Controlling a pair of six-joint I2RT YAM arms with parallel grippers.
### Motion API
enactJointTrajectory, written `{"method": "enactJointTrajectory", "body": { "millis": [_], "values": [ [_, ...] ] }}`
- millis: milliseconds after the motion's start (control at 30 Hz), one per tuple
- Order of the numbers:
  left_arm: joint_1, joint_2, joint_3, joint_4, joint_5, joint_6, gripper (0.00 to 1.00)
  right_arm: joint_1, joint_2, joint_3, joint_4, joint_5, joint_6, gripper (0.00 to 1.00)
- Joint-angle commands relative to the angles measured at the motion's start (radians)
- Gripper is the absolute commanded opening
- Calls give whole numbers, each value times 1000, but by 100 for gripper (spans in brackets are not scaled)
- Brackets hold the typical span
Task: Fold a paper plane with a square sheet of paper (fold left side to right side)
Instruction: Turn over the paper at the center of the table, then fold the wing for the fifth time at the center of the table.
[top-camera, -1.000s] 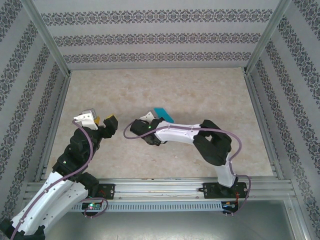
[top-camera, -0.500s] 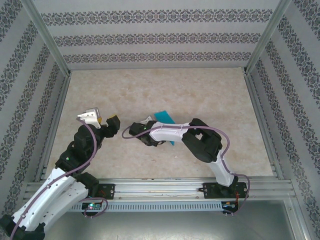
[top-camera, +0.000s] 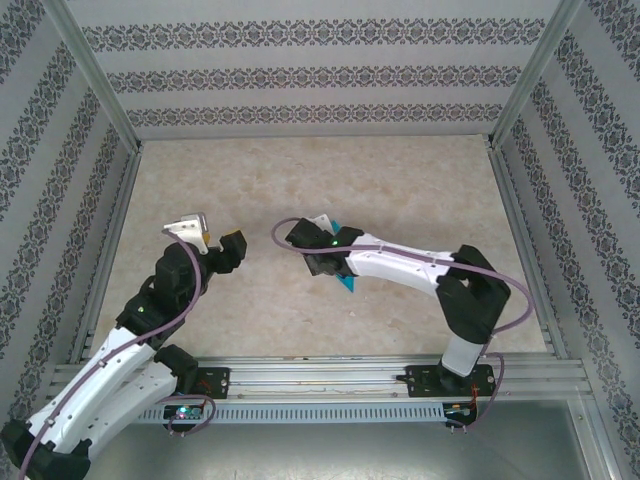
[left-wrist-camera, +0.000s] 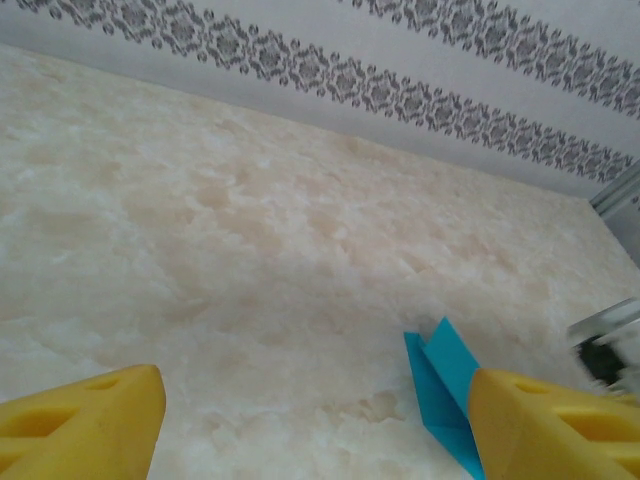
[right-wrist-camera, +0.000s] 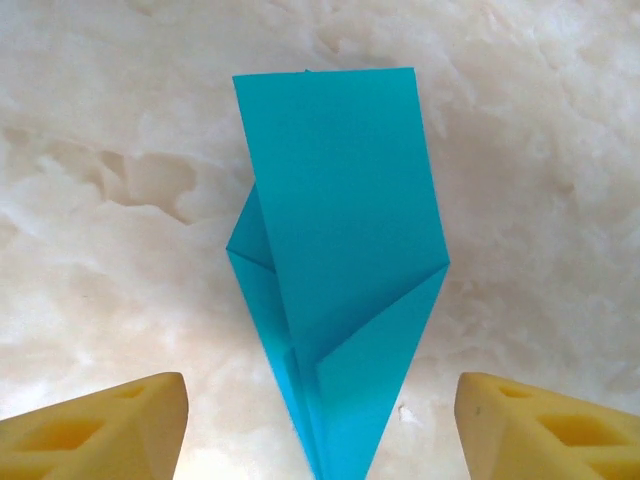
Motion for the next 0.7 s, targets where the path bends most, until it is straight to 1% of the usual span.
{"method": "enactJointTrajectory", "body": {
  "millis": [0, 133, 300, 467, 567, 667],
  "values": [
    [3, 61, 24, 59, 73, -20, 80, -24, -95, -68, 66, -89, 24, 79],
    [2, 192, 37, 123, 182, -67, 78, -75, -229, -175, 150, -170, 35, 88],
    [2, 362, 88, 126, 260, -159, 74, -166, -399, -359, 310, -292, 71, 97],
    [1, 513, 93, 238, 376, -261, 71, -323, -558, -573, 490, -466, 170, 98],
    [0, 621, 119, 289, 464, -294, 71, -407, -625, -658, 546, -543, 196, 98],
    [-3, 724, 150, 354, 542, -334, 69, -470, -672, -712, 577, -618, 196, 98]
  ]
}}
